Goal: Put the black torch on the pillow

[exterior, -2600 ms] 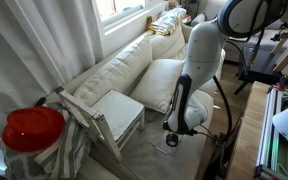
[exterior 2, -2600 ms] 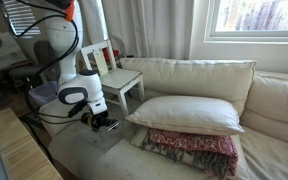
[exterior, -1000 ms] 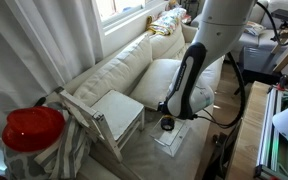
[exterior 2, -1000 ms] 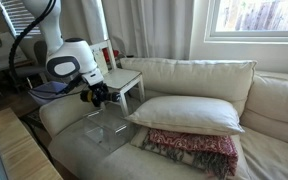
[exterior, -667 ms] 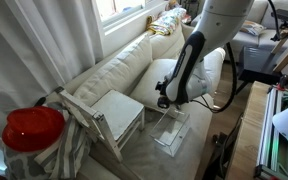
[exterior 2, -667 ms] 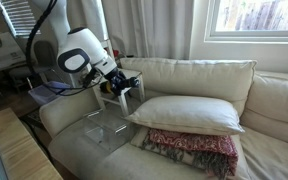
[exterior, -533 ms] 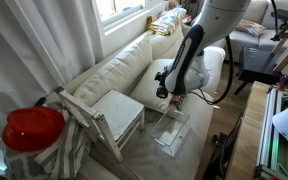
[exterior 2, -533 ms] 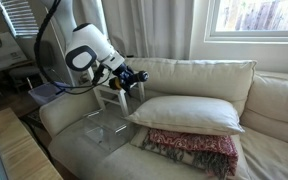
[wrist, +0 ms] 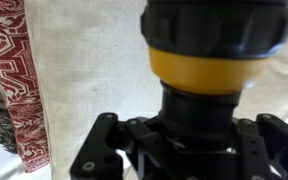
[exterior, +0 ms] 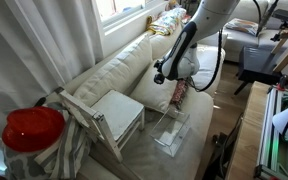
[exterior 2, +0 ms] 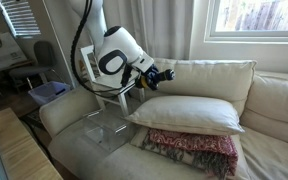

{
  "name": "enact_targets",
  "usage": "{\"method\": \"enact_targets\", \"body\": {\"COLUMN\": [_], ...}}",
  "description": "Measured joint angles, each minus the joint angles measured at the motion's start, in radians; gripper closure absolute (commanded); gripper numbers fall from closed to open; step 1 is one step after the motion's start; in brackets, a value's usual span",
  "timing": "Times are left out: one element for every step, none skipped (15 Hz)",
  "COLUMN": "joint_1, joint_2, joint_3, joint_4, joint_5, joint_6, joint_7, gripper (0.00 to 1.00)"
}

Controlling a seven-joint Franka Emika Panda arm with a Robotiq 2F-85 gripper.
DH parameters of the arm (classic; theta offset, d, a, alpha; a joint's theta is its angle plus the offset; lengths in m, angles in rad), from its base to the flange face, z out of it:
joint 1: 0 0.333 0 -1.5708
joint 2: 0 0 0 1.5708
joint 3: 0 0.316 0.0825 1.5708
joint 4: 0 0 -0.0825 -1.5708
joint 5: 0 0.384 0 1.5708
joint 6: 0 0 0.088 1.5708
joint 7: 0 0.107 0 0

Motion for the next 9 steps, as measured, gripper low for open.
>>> {"method": "enact_targets", "body": {"joint_1": [-0.016, -0.03, -0.043, -0.055, -0.06, -0.061, -0.061, -0.061, -0.061], "joint_2": [0.024, 0.048, 0.072, 0.095, 0.118, 0.139, 0.159, 0.179, 0.195], "joint_3": [0.005, 0.012, 0.022, 0.034, 0.04, 0.043, 0.044, 0.045, 0.045], "joint_4": [0.033, 0.065, 0.096, 0.124, 0.15, 0.171, 0.187, 0.199, 0.205], "joint_5": [-0.008, -0.014, -0.019, -0.023, -0.024, -0.024, -0.024, -0.023, -0.023], "joint_6": [-0.014, -0.032, -0.043, -0.052, -0.062, -0.07, -0.076, -0.081, -0.085], "joint_7": [0.0, 0.0, 0.0, 0.0, -0.001, -0.001, -0.002, -0.002, -0.002], "gripper": [0.66, 0.64, 0.58, 0.52, 0.43, 0.36, 0.27, 0.2, 0.12]}}
